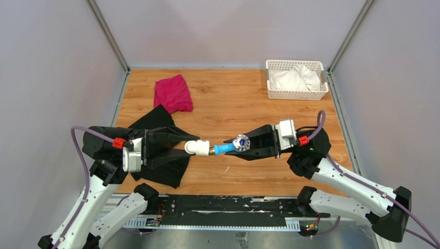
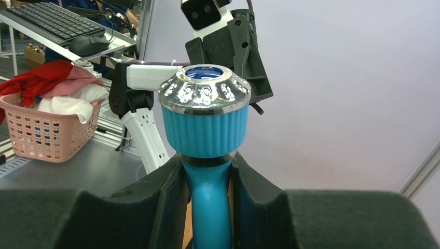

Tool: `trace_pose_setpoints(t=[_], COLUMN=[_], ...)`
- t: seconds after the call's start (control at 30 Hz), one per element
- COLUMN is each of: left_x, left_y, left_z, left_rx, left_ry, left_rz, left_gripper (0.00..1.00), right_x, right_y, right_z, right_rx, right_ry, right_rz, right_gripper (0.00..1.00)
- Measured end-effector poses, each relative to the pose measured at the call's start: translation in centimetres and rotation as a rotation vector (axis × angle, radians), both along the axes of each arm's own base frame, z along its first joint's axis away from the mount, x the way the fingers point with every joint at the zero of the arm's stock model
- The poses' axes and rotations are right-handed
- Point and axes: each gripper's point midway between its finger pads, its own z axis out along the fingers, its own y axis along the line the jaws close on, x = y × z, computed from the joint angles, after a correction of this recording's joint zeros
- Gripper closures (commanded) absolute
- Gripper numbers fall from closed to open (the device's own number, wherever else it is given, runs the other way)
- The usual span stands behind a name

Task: Install the water faucets

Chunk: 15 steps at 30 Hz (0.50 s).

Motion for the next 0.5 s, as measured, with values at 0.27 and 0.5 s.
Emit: trace_pose_setpoints(t=[0.27, 0.5], left_x=[-0.2, -0.8], left_y=[0.1, 0.4], left_z=[0.1, 0.5], left_rx=[-0.002, -0.018], left_ry=[-0.003, -0.032], left_rz=[-0.002, -0.001], left_gripper=[1.0, 1.0], right_x=[-0.4, -0.8], right_y=[0.2, 0.7], right_z=[0.8, 1.6], right_rx=[0.022, 0.059], right_ry=[-0.021, -0.039], right_rz=[-0.01, -0.049], right_gripper=[1.0, 1.0])
